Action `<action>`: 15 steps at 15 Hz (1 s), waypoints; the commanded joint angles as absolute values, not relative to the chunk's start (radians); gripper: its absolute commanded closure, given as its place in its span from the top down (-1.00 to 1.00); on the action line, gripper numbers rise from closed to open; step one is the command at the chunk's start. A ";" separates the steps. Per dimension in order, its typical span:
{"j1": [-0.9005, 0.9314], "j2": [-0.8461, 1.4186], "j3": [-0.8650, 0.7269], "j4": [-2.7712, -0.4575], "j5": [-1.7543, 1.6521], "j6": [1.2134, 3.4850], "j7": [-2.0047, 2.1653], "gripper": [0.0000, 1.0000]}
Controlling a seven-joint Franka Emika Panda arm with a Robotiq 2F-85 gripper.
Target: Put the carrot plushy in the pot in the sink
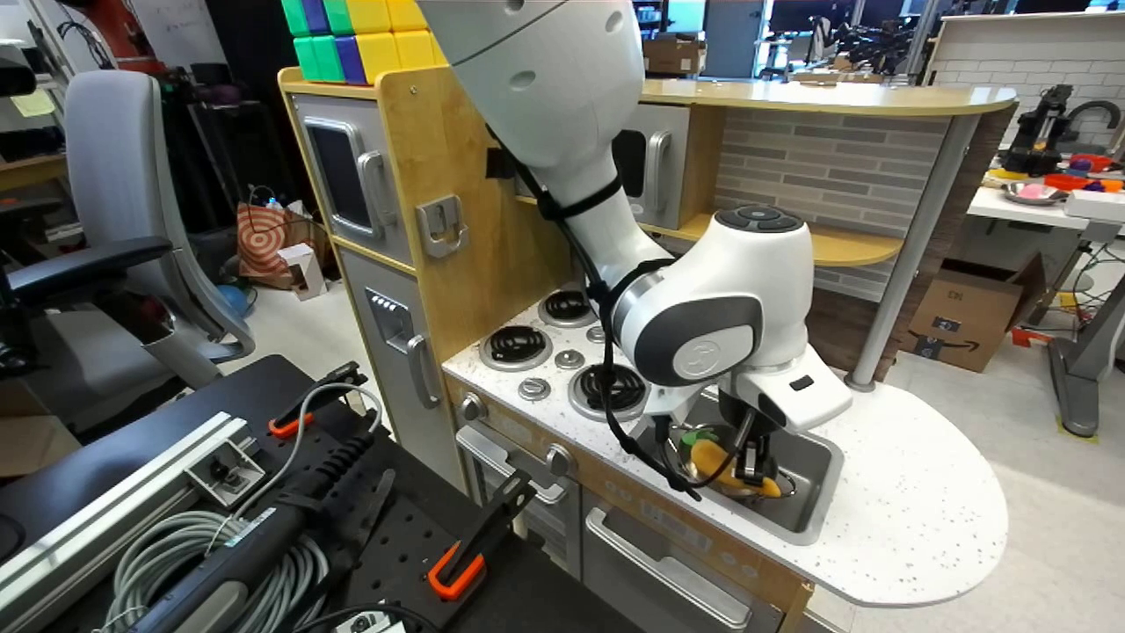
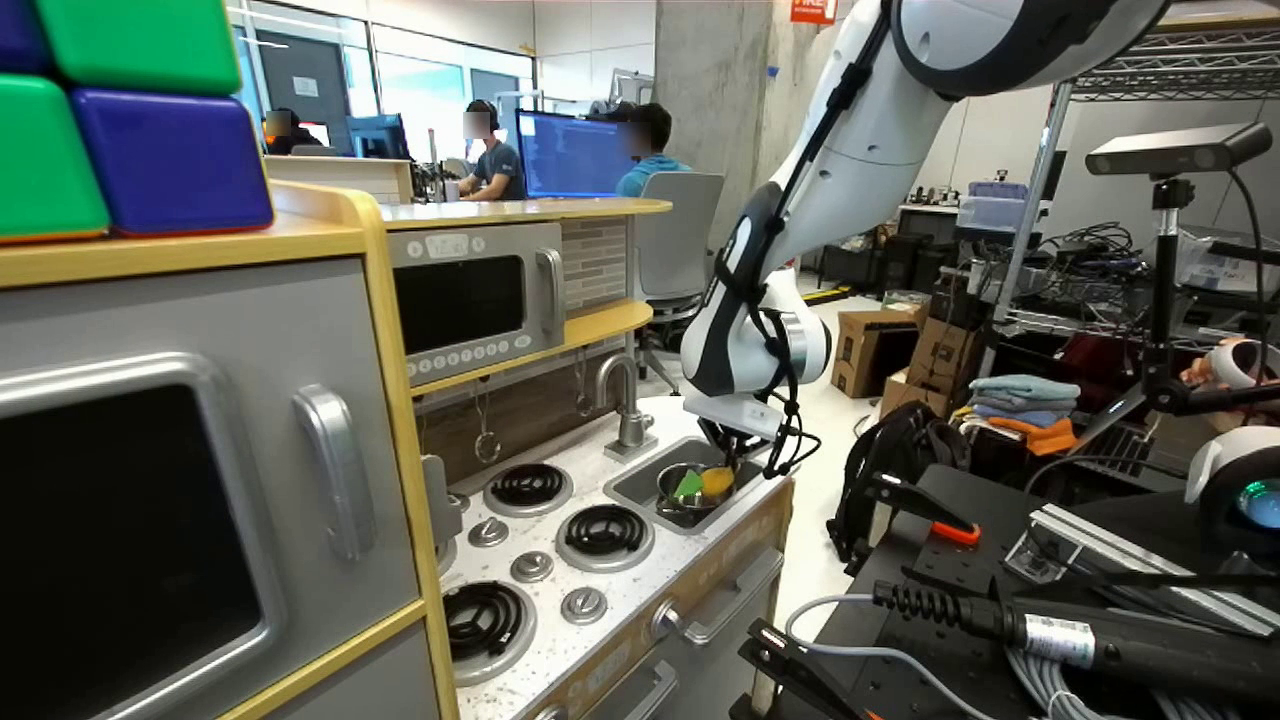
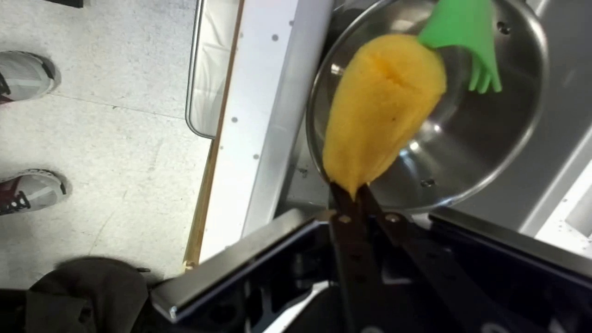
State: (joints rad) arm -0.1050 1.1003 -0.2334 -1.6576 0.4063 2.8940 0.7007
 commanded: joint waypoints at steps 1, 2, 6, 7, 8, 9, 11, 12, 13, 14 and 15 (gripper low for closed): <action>-0.085 1.055 -0.236 -1.706 0.412 2.940 0.720 -0.98; -0.081 1.057 -0.237 -1.705 0.411 2.948 0.723 -0.98; -0.076 1.053 -0.229 -1.712 0.412 2.962 0.726 -0.11; -0.074 1.050 -0.226 -1.713 0.411 2.965 0.723 0.06; -0.075 1.044 -0.220 -1.718 0.411 2.971 0.717 0.18; -0.080 1.032 -0.207 -1.723 0.412 2.983 0.706 0.35; -0.098 0.992 -0.168 -1.736 0.411 2.947 0.679 0.65; -0.112 0.969 -0.142 -1.746 0.412 2.931 0.659 0.78; -0.121 0.938 -0.120 -1.765 0.413 2.927 0.640 0.91; -0.126 0.916 -0.103 -1.779 0.419 2.939 0.627 0.99; -0.140 0.879 -0.078 -1.801 0.425 2.936 0.608 1.00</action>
